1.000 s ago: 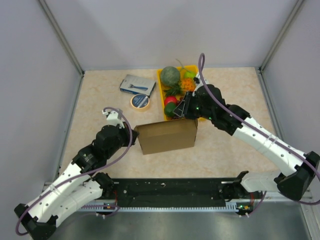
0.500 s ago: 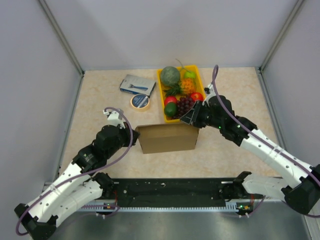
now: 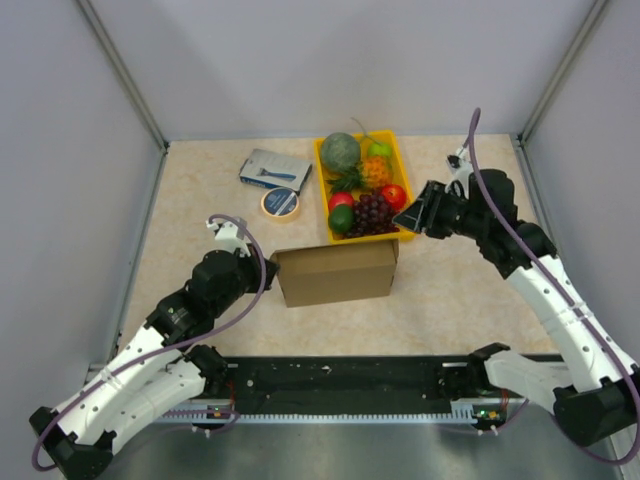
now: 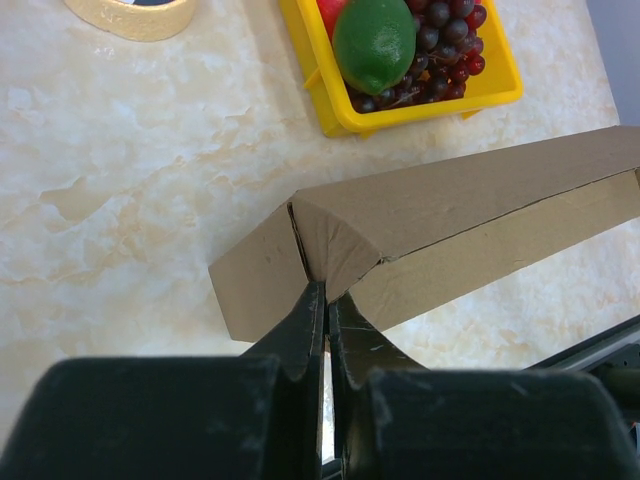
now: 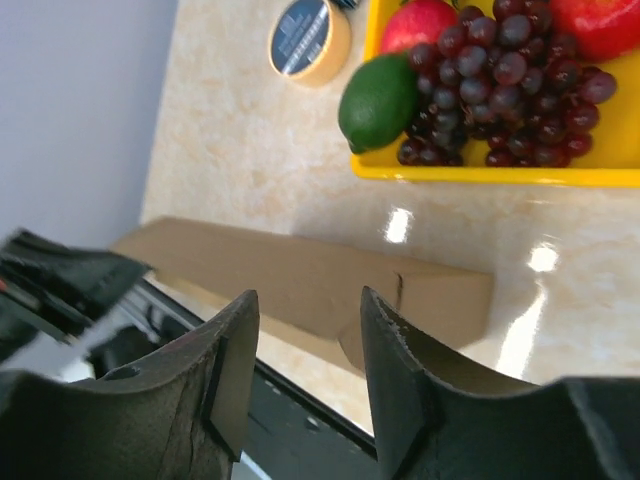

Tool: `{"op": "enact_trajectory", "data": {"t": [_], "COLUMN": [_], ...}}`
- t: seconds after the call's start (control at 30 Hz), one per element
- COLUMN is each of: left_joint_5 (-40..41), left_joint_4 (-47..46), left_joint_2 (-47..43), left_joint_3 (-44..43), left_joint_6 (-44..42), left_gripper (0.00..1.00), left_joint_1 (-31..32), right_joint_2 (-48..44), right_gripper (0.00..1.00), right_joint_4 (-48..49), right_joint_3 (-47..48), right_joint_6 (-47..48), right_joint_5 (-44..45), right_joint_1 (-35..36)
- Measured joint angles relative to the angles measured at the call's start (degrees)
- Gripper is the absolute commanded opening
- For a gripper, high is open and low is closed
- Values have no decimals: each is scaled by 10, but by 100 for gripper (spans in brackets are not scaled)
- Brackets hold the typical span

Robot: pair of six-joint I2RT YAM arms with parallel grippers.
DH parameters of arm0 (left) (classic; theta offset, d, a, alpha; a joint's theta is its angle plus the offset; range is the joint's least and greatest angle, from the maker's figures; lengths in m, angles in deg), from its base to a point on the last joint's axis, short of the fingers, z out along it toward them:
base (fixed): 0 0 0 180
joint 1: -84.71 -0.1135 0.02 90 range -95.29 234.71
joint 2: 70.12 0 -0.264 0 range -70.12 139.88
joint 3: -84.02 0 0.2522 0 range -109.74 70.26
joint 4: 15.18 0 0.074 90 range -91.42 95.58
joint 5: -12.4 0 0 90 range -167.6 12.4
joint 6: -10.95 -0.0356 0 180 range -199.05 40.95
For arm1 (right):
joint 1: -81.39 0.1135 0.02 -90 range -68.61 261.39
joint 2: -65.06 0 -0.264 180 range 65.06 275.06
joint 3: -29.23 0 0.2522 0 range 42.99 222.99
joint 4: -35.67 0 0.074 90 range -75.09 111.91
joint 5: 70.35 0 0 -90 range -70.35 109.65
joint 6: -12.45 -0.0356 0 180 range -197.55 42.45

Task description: Fold the paper box

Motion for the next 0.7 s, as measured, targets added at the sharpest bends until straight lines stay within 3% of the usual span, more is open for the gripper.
{"op": "enact_trajectory", "data": {"t": [0.27, 0.7], "left_joint_5": [0, -2], "left_joint_4": [0, 17], "left_joint_2": [0, 9], "left_joint_3": [0, -14], "left_joint_6": [-6, -16], "left_gripper": [1, 13], "left_joint_1": [0, 0], "right_joint_2": [-80, -63], "right_gripper": [33, 35], "right_joint_4": [-95, -87], "right_joint_3": [0, -52], "right_joint_6": [198, 239], "right_joint_5": [-13, -19], "right_joint_1": [0, 47]}}
